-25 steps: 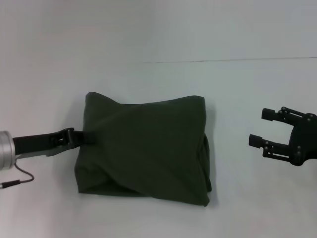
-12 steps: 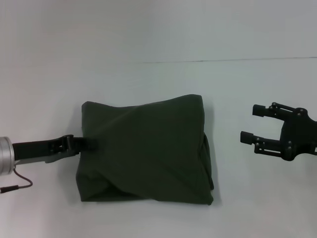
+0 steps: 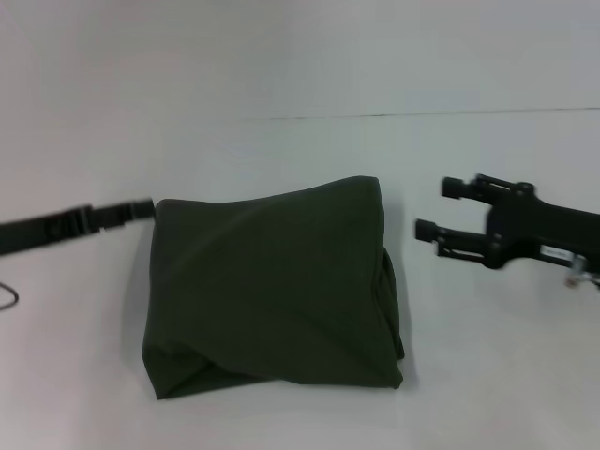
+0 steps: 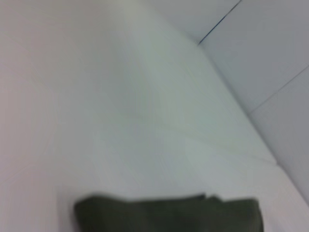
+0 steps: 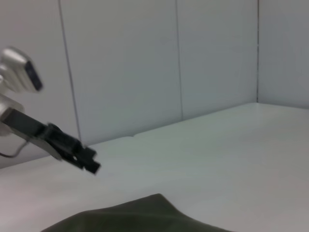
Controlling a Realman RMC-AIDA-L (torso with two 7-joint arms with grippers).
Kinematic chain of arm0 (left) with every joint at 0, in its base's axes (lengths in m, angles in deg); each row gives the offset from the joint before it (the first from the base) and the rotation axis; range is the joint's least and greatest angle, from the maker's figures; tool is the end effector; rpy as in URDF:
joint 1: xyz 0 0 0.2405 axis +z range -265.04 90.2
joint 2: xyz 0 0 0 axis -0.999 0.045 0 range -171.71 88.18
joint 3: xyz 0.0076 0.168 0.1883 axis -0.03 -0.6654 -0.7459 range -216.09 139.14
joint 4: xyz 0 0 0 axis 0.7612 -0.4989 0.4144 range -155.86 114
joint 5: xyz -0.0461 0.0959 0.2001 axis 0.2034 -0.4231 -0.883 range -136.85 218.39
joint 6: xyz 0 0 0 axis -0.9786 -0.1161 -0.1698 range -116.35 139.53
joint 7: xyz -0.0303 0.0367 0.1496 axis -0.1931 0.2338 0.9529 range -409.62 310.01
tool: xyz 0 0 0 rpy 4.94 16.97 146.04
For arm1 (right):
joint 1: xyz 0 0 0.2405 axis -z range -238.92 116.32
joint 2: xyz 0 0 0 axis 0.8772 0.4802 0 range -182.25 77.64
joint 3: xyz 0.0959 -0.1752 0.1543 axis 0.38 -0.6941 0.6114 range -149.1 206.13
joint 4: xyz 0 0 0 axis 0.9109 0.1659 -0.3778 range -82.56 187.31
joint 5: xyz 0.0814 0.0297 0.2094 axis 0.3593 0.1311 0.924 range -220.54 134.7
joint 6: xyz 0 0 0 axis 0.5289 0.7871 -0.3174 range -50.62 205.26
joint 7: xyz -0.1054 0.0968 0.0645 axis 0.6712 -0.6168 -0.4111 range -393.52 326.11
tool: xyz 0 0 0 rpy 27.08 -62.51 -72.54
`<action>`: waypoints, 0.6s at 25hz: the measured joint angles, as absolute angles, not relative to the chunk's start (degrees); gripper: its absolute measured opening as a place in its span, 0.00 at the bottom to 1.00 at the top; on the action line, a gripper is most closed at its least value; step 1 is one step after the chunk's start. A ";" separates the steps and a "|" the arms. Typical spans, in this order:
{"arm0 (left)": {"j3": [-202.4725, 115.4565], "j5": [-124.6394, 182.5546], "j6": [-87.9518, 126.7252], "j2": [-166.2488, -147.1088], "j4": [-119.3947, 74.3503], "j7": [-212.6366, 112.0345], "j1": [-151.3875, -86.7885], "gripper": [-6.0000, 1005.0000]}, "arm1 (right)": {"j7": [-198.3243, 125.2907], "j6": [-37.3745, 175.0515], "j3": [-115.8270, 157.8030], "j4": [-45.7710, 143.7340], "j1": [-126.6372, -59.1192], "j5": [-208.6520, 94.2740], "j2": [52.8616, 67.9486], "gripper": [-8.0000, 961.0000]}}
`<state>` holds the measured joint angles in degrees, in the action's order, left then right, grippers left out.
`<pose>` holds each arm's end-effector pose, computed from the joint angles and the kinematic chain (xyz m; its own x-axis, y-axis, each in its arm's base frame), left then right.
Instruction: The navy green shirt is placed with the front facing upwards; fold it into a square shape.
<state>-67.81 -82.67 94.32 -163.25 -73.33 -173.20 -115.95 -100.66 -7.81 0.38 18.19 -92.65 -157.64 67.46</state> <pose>-0.2932 0.3680 0.0466 0.2981 0.7280 0.6173 0.9360 -0.3497 -0.0397 0.2783 0.3607 0.0020 0.7956 -0.1982 -0.5725 -0.4471 -0.8298 -0.3340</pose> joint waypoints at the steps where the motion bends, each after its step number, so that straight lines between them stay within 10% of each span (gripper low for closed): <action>1: -67.44 -81.29 94.39 -163.27 -73.34 -171.68 -115.87 0.59 | -100.64 -6.03 -0.03 19.57 -93.70 -157.62 67.53 0.86; 15: -66.63 -71.26 95.69 -163.51 -71.18 -159.75 -115.27 0.93 | -99.14 15.04 -7.74 33.98 -105.90 -157.47 68.18 0.86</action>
